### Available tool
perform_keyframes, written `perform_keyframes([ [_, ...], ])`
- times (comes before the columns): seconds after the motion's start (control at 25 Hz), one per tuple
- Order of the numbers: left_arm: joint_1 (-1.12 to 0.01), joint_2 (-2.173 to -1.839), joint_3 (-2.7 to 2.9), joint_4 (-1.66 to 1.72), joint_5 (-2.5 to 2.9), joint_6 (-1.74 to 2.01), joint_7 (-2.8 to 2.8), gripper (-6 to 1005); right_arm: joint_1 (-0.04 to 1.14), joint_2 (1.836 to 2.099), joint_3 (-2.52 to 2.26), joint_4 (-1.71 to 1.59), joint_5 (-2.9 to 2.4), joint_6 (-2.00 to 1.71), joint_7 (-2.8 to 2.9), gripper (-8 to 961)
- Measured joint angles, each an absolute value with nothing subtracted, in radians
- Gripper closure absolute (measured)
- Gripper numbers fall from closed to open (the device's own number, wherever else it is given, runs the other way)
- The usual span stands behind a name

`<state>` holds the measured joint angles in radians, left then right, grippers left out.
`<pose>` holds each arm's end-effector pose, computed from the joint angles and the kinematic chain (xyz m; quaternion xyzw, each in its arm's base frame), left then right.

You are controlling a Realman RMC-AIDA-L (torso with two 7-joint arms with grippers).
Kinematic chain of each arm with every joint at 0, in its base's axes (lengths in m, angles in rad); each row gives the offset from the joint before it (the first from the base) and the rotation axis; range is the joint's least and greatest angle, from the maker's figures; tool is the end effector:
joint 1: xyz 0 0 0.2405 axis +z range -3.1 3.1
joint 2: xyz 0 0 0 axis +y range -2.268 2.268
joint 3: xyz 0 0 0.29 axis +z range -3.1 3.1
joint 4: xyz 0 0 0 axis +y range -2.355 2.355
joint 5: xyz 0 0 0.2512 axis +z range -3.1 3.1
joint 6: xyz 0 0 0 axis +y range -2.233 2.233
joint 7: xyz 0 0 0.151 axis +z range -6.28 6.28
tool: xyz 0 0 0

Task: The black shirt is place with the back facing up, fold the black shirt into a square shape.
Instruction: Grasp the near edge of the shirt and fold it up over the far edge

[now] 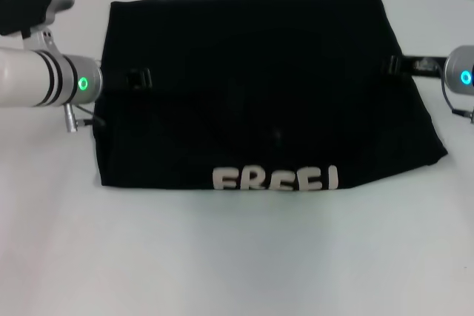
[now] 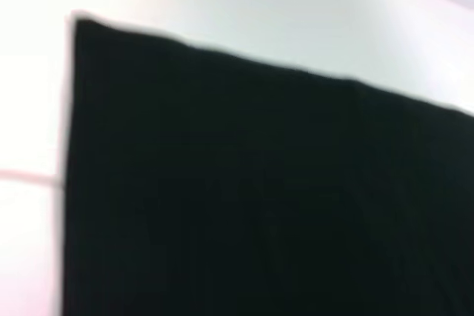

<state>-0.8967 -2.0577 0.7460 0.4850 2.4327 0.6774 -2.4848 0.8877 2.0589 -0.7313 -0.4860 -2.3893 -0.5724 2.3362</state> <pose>-0.2767 0.5367 -0.0301 -0.7370 -0.5578 -0.1316 0.3584 0.2834 0.5452 -0.0169 -0.7446 0.5081 0.1345 0.4114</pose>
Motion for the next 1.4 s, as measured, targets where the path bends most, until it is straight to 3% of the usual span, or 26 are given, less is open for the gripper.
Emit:
perform_keyframes([
  [0.56,-0.920,-2.106,0.762,0.473,2.432,0.460,-2.451,933,0.929,2.050,-0.740,-0.451,-2.393,-0.401,2.335,896],
  [1.4,-0.940,-2.120,0.769,0.463,2.429,0.396,-2.417,930,0.957,2.055,-0.841,-0.423,-2.393,-0.350,2.340,896],
])
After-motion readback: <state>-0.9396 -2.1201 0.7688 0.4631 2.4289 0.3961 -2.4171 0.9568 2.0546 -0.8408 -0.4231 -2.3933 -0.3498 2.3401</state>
